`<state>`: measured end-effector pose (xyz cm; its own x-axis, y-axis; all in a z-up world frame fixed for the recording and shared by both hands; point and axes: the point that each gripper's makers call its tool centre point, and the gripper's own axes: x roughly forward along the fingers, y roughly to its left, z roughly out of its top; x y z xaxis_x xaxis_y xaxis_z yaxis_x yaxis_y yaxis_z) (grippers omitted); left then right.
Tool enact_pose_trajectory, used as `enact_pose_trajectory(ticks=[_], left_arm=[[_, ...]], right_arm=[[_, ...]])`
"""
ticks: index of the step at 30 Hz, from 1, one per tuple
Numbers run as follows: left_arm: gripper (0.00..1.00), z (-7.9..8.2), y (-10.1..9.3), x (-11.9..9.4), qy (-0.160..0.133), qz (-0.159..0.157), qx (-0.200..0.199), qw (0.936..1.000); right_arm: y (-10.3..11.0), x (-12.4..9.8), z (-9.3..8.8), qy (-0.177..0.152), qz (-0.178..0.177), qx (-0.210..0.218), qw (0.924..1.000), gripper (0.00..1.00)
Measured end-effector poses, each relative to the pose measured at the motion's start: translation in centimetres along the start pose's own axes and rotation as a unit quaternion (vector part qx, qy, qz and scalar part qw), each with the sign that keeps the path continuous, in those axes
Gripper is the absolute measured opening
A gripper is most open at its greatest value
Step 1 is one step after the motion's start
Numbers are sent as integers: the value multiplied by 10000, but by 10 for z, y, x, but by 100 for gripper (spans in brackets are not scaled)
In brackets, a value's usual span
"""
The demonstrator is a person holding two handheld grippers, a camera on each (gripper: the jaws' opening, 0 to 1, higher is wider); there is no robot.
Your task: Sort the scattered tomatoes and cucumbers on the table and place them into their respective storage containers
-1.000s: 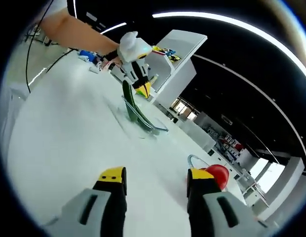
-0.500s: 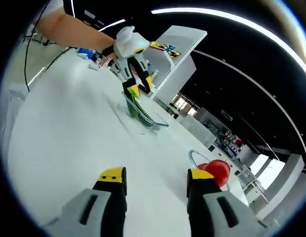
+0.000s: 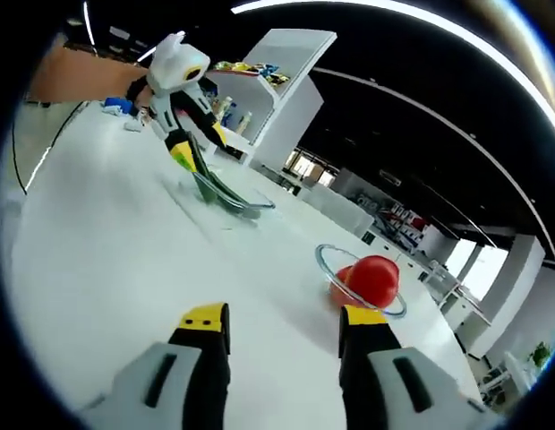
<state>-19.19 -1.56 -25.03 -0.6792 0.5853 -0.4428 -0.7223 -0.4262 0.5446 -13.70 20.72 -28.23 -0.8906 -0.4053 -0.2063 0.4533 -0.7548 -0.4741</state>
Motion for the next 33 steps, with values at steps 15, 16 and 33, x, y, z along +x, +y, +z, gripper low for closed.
enact_pose_trajectory(ticks=[15,16,33], left_arm=[[54,13,-16,-17,-392,-120,-896,9951],[55,15,-16,-19,-404,-109,-916,9949],[55,18,-22,-56,-929,210,-1956,9760]], right_arm=[[-16,-6,-2,-10,-7,598,9982,47],[-17,-6,-2,-13,-13,625,9980,47],[-33,-21,4,-23,94,1146,9934,49]])
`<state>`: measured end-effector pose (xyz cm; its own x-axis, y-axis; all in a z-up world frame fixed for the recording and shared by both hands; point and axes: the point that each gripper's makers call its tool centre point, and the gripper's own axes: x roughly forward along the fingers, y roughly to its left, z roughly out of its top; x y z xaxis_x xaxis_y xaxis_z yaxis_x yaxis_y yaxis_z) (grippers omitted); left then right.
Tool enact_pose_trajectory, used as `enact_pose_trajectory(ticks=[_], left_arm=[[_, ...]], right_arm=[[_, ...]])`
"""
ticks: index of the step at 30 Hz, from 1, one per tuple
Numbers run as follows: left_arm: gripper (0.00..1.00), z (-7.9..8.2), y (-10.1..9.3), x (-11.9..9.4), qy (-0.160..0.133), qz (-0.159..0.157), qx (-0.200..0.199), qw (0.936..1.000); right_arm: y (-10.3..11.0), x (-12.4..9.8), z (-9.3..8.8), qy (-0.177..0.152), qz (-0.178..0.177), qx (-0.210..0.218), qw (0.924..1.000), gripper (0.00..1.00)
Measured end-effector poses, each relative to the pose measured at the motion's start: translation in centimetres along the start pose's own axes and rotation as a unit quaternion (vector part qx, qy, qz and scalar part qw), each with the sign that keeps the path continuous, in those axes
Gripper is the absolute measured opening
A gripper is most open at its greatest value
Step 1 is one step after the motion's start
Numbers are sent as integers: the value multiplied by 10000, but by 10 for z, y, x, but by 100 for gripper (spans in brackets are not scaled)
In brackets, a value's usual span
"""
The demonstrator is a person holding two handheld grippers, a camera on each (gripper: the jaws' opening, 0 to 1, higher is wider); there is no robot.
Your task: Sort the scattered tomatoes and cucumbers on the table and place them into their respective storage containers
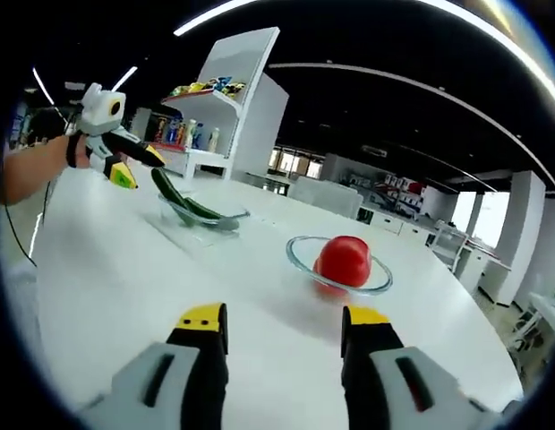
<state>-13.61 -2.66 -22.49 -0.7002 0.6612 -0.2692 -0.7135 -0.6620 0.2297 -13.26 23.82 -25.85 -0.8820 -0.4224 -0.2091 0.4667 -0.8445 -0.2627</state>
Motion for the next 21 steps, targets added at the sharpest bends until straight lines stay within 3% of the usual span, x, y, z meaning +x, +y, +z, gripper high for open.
enact_pose_trajectory(ticks=[3,8,11,21], left_arm=[[55,-4,0,-9,-46,108,-166,9998],[55,-19,0,-21,31,442,21,9990],[55,-20,-6,-27,-141,407,-380,9984],[54,-45,-16,-44,-51,742,-433,9963]], right_arm=[[1,-3,6,-51,65,78,9999,49],[-2,-5,9,-100,120,164,9997,49],[-2,-5,9,-90,151,189,9997,49],[-3,-7,10,-116,146,238,9995,49]])
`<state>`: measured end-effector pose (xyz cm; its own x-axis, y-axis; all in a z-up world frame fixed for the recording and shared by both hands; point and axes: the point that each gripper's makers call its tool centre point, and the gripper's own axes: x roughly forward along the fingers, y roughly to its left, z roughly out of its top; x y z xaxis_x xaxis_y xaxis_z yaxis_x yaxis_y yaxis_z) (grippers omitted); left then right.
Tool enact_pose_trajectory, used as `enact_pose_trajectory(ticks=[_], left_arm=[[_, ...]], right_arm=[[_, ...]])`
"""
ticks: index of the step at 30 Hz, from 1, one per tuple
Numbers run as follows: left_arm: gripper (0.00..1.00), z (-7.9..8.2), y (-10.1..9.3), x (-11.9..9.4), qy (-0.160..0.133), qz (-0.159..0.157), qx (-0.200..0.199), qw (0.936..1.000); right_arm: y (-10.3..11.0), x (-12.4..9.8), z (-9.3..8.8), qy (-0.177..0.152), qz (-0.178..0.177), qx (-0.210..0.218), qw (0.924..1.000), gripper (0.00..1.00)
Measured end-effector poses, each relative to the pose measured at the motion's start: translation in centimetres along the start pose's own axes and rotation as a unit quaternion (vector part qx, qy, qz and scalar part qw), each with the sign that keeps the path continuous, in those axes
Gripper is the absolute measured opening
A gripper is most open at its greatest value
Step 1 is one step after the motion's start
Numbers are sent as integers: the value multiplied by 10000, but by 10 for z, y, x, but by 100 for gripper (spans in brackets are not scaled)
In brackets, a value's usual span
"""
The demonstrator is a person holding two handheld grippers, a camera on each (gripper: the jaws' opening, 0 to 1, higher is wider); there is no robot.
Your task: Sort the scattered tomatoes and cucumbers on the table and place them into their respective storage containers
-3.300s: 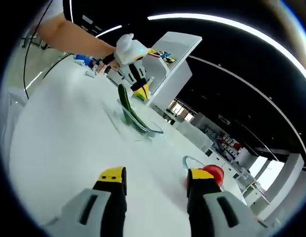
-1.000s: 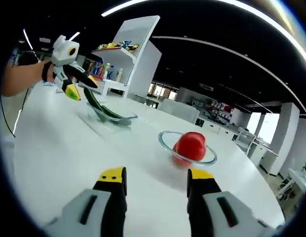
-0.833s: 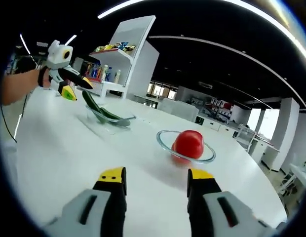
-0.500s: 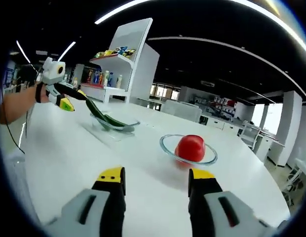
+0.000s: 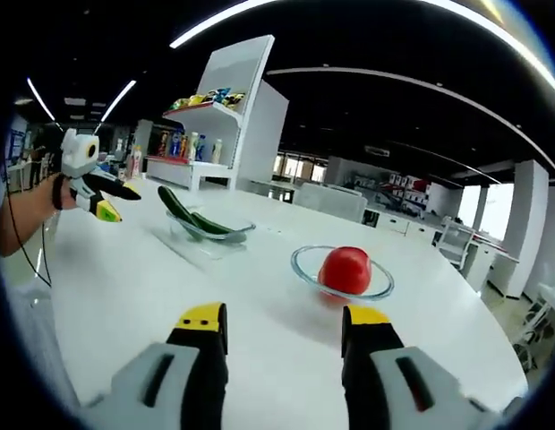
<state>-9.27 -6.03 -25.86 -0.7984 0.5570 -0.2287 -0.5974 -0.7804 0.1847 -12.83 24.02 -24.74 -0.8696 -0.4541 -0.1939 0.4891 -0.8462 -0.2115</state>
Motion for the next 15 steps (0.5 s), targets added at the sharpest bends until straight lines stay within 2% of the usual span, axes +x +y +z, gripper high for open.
enact_pose_trajectory(ticks=[4,8,15], left_arm=[[54,-5,-2,-4,-23,-6,-195,9998],[54,-7,1,-7,2,132,-127,9998],[54,-8,-4,-7,44,87,-90,9999]], right_arm=[[-2,0,0,-13,-1,42,10000,49],[-3,-1,-2,19,-45,-104,9999,49],[-3,-2,-6,27,-13,-27,10000,49]])
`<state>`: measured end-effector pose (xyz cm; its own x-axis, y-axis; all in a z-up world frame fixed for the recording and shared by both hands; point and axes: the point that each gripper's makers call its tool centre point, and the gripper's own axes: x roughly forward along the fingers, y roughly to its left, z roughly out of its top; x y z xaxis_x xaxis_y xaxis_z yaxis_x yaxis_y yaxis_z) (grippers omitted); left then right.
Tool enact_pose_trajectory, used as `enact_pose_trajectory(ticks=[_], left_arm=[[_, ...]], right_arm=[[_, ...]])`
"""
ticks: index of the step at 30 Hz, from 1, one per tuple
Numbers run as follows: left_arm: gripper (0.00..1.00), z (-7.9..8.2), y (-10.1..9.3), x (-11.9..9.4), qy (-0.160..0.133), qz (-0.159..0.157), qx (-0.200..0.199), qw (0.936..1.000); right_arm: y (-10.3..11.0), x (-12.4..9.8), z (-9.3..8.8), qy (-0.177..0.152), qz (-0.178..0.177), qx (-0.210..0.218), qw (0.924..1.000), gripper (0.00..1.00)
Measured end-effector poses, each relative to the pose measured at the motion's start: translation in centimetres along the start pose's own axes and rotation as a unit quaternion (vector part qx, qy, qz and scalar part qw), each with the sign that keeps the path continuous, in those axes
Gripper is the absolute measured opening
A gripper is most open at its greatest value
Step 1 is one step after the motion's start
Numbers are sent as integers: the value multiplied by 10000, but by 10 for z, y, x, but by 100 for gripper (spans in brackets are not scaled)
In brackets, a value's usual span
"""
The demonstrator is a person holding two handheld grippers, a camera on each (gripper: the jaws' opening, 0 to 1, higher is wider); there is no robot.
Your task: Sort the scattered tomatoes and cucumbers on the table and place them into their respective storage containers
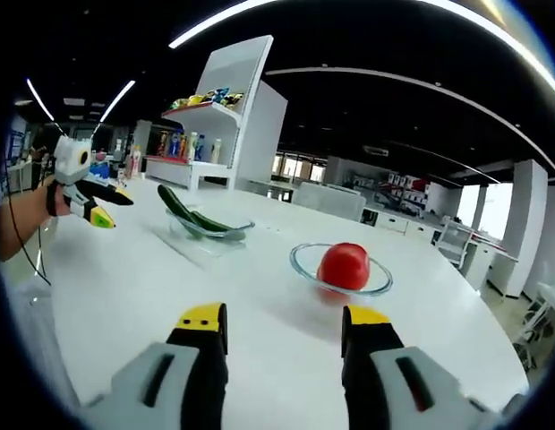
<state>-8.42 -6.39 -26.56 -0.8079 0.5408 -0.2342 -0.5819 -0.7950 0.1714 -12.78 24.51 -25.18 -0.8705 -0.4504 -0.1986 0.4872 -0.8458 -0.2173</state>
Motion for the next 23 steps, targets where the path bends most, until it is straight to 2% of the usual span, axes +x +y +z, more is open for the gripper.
enact_pose_trajectory(ticks=[23], left_arm=[[53,-7,-10,1,169,-72,195,9996]], right_arm=[[11,3,-11,122,113,11,9999,49]])
